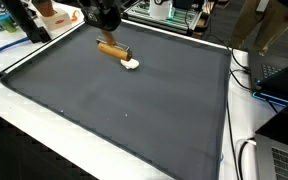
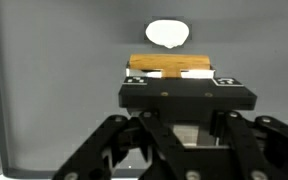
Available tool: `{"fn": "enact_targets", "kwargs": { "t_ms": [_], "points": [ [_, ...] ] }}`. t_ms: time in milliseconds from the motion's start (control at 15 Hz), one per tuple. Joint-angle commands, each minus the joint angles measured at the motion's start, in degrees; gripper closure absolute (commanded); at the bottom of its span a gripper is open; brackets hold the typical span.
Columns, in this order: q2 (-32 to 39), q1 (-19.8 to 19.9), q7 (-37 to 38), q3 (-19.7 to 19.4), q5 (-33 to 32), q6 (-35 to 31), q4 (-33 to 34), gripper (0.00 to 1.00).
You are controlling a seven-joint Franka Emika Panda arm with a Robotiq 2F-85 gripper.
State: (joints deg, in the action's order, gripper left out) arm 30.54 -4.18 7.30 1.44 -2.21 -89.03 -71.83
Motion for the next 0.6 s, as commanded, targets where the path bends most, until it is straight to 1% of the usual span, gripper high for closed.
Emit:
{"fn": "enact_targets", "kwargs": {
  "t_ms": [0,67,267,333,533],
  "points": [
    [1.2,0.0,-0.2,-0.3,0.5,0.9,1.8,0.77],
    [1.9,0.1,-0.2,-0.3,0.7,1.0,2.7,0.52],
    [2.2,0.0,-0.2,-0.3,0.7,0.9,2.7,0.52],
    [2.2,0.0,-0.2,-0.3,0.7,0.9,2.7,0.77],
    [4.7,-0.3,0.7,-0.5,0.5,4.1,6.1,0.77]
  ]
}}
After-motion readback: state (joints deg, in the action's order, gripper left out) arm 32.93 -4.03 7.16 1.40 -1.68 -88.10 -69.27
